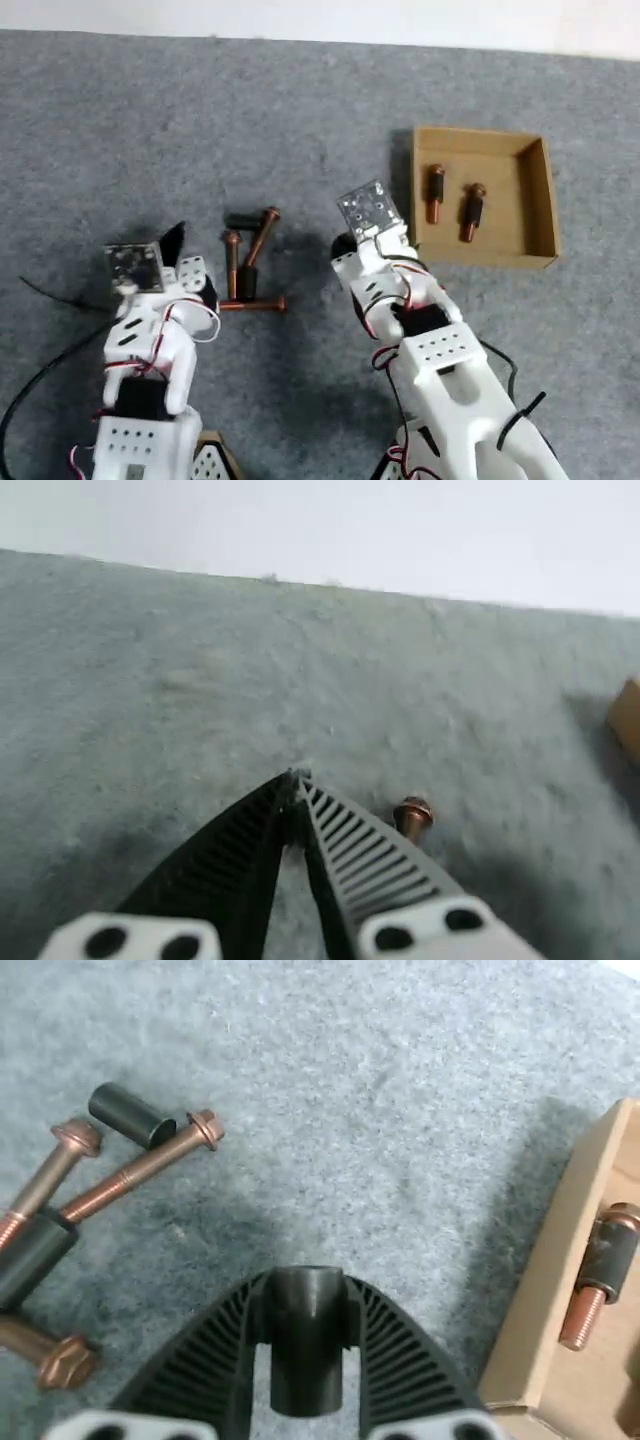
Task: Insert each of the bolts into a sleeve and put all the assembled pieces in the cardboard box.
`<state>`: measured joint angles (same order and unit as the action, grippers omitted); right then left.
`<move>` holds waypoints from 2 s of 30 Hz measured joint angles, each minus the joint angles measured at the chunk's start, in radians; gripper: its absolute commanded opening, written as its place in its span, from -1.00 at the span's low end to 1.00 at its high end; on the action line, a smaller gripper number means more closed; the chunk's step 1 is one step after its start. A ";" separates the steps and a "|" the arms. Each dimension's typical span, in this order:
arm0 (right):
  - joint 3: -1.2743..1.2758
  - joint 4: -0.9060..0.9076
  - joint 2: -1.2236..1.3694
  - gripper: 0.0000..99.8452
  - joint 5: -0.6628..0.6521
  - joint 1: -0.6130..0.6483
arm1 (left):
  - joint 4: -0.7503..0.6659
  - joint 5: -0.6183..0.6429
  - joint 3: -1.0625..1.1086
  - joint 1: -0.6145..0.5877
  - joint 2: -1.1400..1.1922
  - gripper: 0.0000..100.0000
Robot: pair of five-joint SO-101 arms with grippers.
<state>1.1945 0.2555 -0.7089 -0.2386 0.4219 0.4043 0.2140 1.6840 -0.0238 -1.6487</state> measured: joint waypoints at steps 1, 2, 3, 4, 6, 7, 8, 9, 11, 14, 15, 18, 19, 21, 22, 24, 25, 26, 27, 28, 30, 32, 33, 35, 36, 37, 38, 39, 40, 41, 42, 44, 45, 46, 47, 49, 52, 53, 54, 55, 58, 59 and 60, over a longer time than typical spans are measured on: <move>0.000 0.000 0.000 -0.99 0.000 0.000 | -0.032 -0.018 0.000 0.009 0.038 -0.95; 0.000 0.000 0.000 -0.99 0.000 0.000 | -0.063 -0.037 0.000 0.028 0.081 -0.92; 0.000 0.000 0.000 -0.99 0.000 0.000 | -0.089 -0.051 0.000 0.051 0.124 -0.88; 0.000 0.000 0.000 -0.99 0.000 0.000 | -0.115 -0.066 0.000 0.077 0.170 -0.82; 0.000 0.000 0.000 -0.99 0.000 0.000 | -0.157 -0.097 0.000 0.129 0.256 -0.73; 0.000 0.000 0.000 -0.99 0.000 0.000 | -0.167 -0.101 0.000 0.147 0.298 -0.71; 0.000 0.000 0.000 -0.99 0.000 0.000 | -0.170 -0.101 -0.008 0.152 0.338 -0.71; 0.000 0.000 0.000 -0.99 0.000 0.000 | -0.172 -0.100 -0.014 0.155 0.379 -0.73; 0.000 0.000 0.000 -0.99 0.000 0.000 | -0.170 -0.087 -0.046 0.155 0.468 -0.75; 0.000 0.000 0.000 -0.99 0.000 0.000 | -0.155 -0.078 -0.127 0.153 0.615 -0.74; 0.000 0.000 0.000 -0.99 0.000 0.000 | -0.155 -0.078 -0.157 0.152 0.667 -0.73; 0.000 0.000 0.000 -0.99 0.000 0.000 | -0.155 -0.074 -0.250 0.123 0.841 -0.68; 0.000 0.000 0.000 -0.99 0.000 0.000 | -0.155 -0.072 -0.281 0.112 0.898 -0.67; 0.000 0.000 0.000 -0.99 0.000 0.000 | -0.155 -0.072 -0.334 0.104 1.007 -0.65; 0.000 0.000 0.000 -0.99 0.000 0.000 | -0.155 -0.072 -0.356 0.104 1.054 -0.66; 0.000 0.000 0.000 -0.99 0.000 0.000 | -0.155 -0.072 -0.391 0.106 1.138 -0.66; 0.000 0.000 0.000 -0.99 0.000 0.000 | -0.155 -0.072 -0.408 0.109 1.169 -0.66; 0.000 0.000 0.000 -0.99 0.000 0.000 | -0.155 -0.072 -0.422 0.109 1.191 -0.66; 0.000 0.000 0.000 -0.99 0.000 0.000 | -0.155 -0.072 -0.430 0.109 1.208 -0.66; 0.000 0.000 0.000 -0.99 0.000 0.000 | -0.155 -0.072 -0.437 0.109 1.220 -0.66; 0.000 0.000 0.000 -0.99 0.000 0.000 | -0.155 -0.072 -0.448 0.109 1.241 -0.65; 0.000 0.000 0.000 -0.99 0.000 0.000 | -0.155 -0.072 -0.457 0.100 1.252 -0.65; 0.000 0.000 0.000 -0.99 0.000 0.000 | -0.155 -0.072 -0.460 0.091 1.255 -0.65; 0.000 0.000 0.000 -0.99 0.000 0.000 | -0.155 -0.072 -0.463 0.080 1.255 -0.65; 0.000 0.000 0.000 -0.99 0.000 0.000 | -0.155 -0.072 -0.463 0.077 1.257 -0.65; 0.000 0.000 0.000 -0.99 0.000 0.000 | -0.155 -0.072 -0.463 0.074 1.257 -0.65; 0.000 0.000 0.000 -0.99 0.000 0.000 | -0.155 -0.072 -0.463 0.072 1.257 -0.65; 0.000 0.000 0.000 -0.99 0.000 0.000 | -0.155 -0.072 -0.463 0.071 1.257 -0.65; 0.000 0.000 0.000 -0.99 0.000 0.000 | -0.155 -0.072 -0.463 0.071 1.257 -0.65; 0.000 0.000 0.000 -0.99 0.000 0.000 | -0.155 -0.072 -0.463 0.071 1.257 -0.66; 0.000 0.000 0.000 -0.99 0.000 0.000 | -0.155 -0.072 -0.463 0.071 1.257 -0.66; 0.000 0.000 0.000 -0.99 0.000 0.000 | -0.157 -0.072 -0.463 0.071 1.257 -0.66; 0.000 0.000 0.000 -0.99 0.000 0.000 | -0.164 -0.072 -0.463 0.071 1.257 -0.66; 0.000 0.000 0.000 -0.99 0.000 0.000 | -0.172 -0.072 -0.463 0.071 1.257 -0.66; 0.000 0.000 0.000 -0.99 0.000 0.000 | -0.176 -0.072 -0.463 0.071 1.257 -0.66; 0.000 0.000 0.000 -0.99 0.000 0.000 | -0.183 -0.072 -0.463 0.071 1.257 -0.66; 0.000 0.000 0.000 -0.99 0.000 0.000 | -0.183 -0.072 -0.463 0.071 1.257 -0.65; 0.000 0.000 0.000 -0.99 0.000 0.000 | -0.183 -0.072 -0.463 0.063 1.257 -0.65; 0.000 0.000 0.000 -0.99 0.000 0.000 | -0.183 -0.072 -0.463 0.051 1.257 -0.65; 0.000 0.000 0.000 -0.99 0.000 0.000 | -0.183 -0.060 -0.463 0.038 1.257 -0.65; 0.000 0.000 0.000 -0.99 0.000 0.000 | -0.184 0.000 -0.471 -0.003 1.257 -0.65; 0.000 0.000 0.000 -0.99 0.000 0.000 | -0.184 0.006 -0.479 -0.011 1.258 -0.65; 0.000 0.000 0.000 -0.99 0.000 0.000 | -0.184 0.009 -0.483 -0.014 1.258 -0.65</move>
<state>1.1945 0.2555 -0.7089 -0.2386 0.4219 0.2202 0.2232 1.2006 -0.0376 -0.3905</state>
